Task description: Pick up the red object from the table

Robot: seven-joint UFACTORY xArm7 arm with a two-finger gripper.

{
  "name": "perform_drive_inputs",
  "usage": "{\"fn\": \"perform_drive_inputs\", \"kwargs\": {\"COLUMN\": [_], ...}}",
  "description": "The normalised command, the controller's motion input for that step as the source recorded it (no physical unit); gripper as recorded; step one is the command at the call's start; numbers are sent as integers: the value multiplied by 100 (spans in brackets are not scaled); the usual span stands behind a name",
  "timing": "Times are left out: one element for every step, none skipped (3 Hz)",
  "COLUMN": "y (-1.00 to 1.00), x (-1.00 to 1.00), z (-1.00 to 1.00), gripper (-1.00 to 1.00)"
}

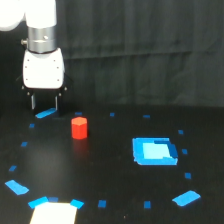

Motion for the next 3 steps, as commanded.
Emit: {"fn": "perform_drive_inputs", "kwargs": {"y": [-64,-80,-100], "x": [100,100,78], "z": [-36,-50,-59], "gripper": [100,100,39]}}
